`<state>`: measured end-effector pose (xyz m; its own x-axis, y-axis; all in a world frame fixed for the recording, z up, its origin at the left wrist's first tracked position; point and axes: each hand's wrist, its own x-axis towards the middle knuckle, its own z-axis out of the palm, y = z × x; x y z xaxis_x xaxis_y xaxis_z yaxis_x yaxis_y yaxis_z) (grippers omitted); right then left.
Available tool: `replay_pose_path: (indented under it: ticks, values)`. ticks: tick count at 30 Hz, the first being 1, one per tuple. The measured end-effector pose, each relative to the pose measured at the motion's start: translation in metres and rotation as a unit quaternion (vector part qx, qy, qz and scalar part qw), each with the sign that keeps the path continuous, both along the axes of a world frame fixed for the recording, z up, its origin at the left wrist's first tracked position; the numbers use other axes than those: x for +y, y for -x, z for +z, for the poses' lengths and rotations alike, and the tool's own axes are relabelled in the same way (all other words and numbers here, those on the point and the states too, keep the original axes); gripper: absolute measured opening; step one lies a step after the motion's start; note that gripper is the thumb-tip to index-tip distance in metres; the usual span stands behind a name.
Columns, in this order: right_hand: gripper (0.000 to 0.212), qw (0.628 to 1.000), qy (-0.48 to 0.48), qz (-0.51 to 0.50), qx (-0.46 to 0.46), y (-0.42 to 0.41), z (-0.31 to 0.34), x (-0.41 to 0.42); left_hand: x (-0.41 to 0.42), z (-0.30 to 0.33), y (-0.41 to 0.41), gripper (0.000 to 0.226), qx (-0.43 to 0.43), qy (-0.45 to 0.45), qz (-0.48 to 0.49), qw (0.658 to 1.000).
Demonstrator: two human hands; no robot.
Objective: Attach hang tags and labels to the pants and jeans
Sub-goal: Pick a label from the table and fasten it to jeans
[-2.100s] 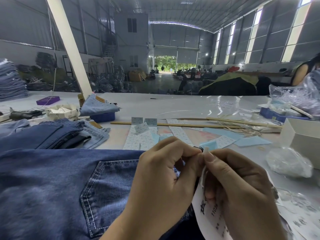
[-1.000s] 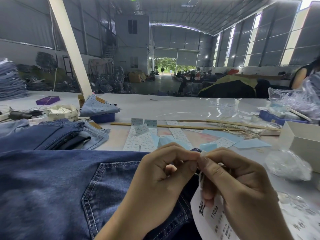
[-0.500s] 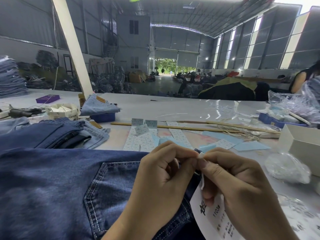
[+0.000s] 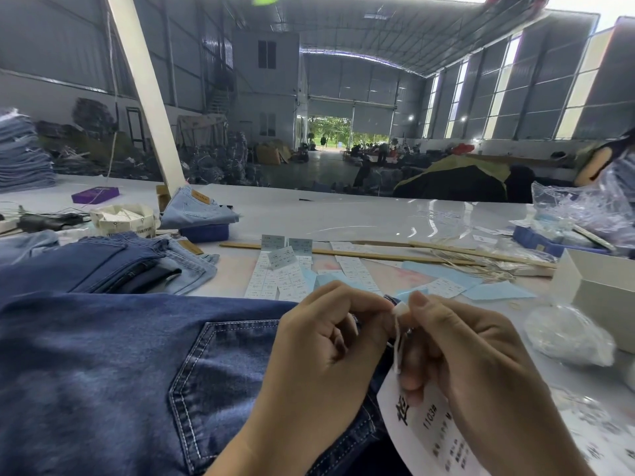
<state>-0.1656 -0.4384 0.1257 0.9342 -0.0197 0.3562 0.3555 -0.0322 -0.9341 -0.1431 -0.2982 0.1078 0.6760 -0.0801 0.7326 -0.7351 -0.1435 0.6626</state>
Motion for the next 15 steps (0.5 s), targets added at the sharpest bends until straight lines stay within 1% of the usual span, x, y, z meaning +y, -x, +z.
replay_pose_path:
  ticks: [3, 7, 10, 13, 15]
  values:
    - [0.04, 1.0, -0.001, 0.004, 0.01, -0.0018, -0.0021, -0.0013, 0.0006, -0.0006, -0.0002, 0.005, -0.003, 0.001, -0.006, 1.0]
    - [0.035, 0.998, -0.031, 0.03, 0.036, -0.0027, -0.0021, -0.0024, 0.0005, -0.0016, -0.0006, 0.011, -0.01, -0.002, -0.005, 1.0]
    - [0.03, 0.997, -0.035, 0.049, 0.041, -0.0033, -0.0009, -0.0022, 0.0007, -0.0028, -0.0026, 0.003, -0.009, -0.005, 0.002, 1.0]
    - [0.04, 0.997, -0.03, 0.057, 0.044, -0.0043, -0.0011, -0.0033, 0.0005, -0.0037, -0.0039, 0.004, -0.005, 0.0, -0.002, 1.0]
    - [0.042, 0.998, -0.022, 0.047, 0.041, -0.0046, -0.0017, -0.0035, 0.0002, -0.0043, -0.0036, 0.002, 0.002, 0.005, -0.013, 1.0]
